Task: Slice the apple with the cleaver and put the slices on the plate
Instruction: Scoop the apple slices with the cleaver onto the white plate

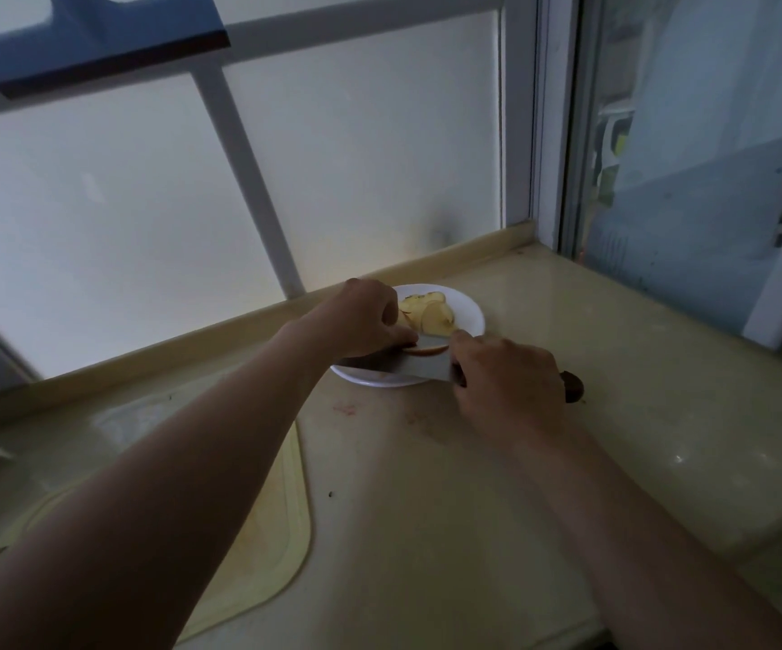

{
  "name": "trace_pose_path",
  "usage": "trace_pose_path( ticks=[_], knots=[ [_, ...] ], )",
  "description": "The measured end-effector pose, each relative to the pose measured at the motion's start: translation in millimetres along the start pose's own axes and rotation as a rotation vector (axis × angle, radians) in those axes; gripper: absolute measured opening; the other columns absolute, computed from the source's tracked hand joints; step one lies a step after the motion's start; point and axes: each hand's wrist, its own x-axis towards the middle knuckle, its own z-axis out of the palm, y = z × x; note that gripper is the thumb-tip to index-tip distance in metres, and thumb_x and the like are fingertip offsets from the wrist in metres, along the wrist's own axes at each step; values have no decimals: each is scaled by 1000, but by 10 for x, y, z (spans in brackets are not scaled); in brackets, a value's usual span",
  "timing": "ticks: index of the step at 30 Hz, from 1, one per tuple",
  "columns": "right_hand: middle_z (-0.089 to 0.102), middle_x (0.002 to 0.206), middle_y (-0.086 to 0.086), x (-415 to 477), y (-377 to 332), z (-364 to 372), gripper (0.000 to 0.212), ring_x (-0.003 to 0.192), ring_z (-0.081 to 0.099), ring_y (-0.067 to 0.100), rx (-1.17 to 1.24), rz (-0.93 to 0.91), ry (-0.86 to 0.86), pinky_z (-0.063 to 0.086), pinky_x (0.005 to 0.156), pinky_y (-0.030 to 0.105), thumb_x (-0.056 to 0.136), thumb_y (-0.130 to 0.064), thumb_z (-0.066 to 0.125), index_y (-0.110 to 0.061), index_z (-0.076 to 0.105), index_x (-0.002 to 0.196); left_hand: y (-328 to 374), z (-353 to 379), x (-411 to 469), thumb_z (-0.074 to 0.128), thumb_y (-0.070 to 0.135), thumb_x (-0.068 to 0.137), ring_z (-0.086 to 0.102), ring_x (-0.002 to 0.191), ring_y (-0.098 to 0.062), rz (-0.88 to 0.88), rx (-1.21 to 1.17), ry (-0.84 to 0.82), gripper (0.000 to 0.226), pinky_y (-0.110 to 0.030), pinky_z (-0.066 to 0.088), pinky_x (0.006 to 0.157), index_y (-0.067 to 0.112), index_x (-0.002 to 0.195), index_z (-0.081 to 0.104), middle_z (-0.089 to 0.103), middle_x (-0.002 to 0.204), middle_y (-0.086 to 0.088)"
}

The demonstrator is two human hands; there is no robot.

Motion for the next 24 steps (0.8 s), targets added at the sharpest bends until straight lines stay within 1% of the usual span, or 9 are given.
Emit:
trace_pose_path(
  ticks=[2, 4, 8, 10, 13, 15, 17, 20, 24],
  knots=[
    [71, 95, 1, 0, -6, -1, 14, 79, 69, 26, 1, -3, -3, 34, 61, 31, 101, -25, 55, -20, 60, 113, -3, 17, 20, 73, 41, 88, 53, 78, -21, -6, -11, 38, 30, -26, 37, 58, 13, 85, 63, 58, 81, 1],
    [71, 93, 1, 3, -10, 3, 12, 77, 69, 27, 13, -11, 1, 36, 60, 31, 100, -25, 57, -20, 60, 111, -8, 16, 36, 73, 36, 88, 51, 81, -20, -19, -5, 75, 26, -24, 32, 57, 12, 88, 63, 54, 85, 1],
    [70, 90, 0, 13, 15, 36, 8, 75, 69, 24, 36, -14, 2, 39, 60, 30, 100, -25, 57, -21, 60, 107, -40, 3, 81, 70, 26, 91, 54, 87, -23, -47, 14, 164, 16, -29, 38, 69, 11, 92, 65, 57, 94, -6],
    [70, 93, -1, 18, 35, 53, 10, 77, 69, 23, 37, -17, -5, 39, 61, 30, 101, -26, 55, -22, 59, 110, -29, -19, 82, 67, 24, 94, 55, 85, -23, -58, -33, 194, 13, -30, 40, 70, 12, 89, 63, 62, 93, -6],
    [71, 96, -1, 16, 41, 55, 13, 80, 69, 23, 51, -21, -8, 39, 62, 30, 103, -28, 54, -23, 59, 114, -10, -66, 47, 72, 37, 89, 60, 81, -20, 13, -116, 77, 22, -29, 46, 65, 17, 88, 66, 65, 86, 1],
    [71, 96, 0, 14, 31, 51, 14, 80, 70, 24, 51, -19, 10, 39, 62, 31, 102, -28, 54, -22, 59, 114, 5, -97, -12, 78, 51, 78, 60, 82, -15, 55, -132, -30, 29, -30, 50, 68, 25, 86, 67, 64, 87, 6],
    [71, 96, 0, 11, 19, 51, 15, 80, 70, 26, 41, -20, 27, 37, 62, 31, 101, -28, 54, -22, 59, 114, 21, -97, -65, 79, 57, 74, 59, 83, -12, 76, -87, -82, 33, -31, 50, 70, 28, 86, 67, 63, 90, 8],
    [72, 93, 1, 2, -3, 61, 16, 77, 70, 28, 34, -33, 53, 34, 60, 31, 99, -26, 58, -20, 61, 113, 37, -73, -104, 78, 51, 80, 59, 83, -10, 99, -46, -81, 27, -25, 47, 66, 27, 89, 70, 64, 93, 9],
    [69, 71, 3, -11, -16, 117, 15, 54, 63, 29, 11, -58, 136, 27, 52, 27, 84, -20, 75, -16, 65, 94, 65, -59, -107, 72, 37, 89, 57, 78, -8, 99, -51, -47, 14, -18, 36, 60, 23, 91, 74, 64, 88, 9]
  ],
)
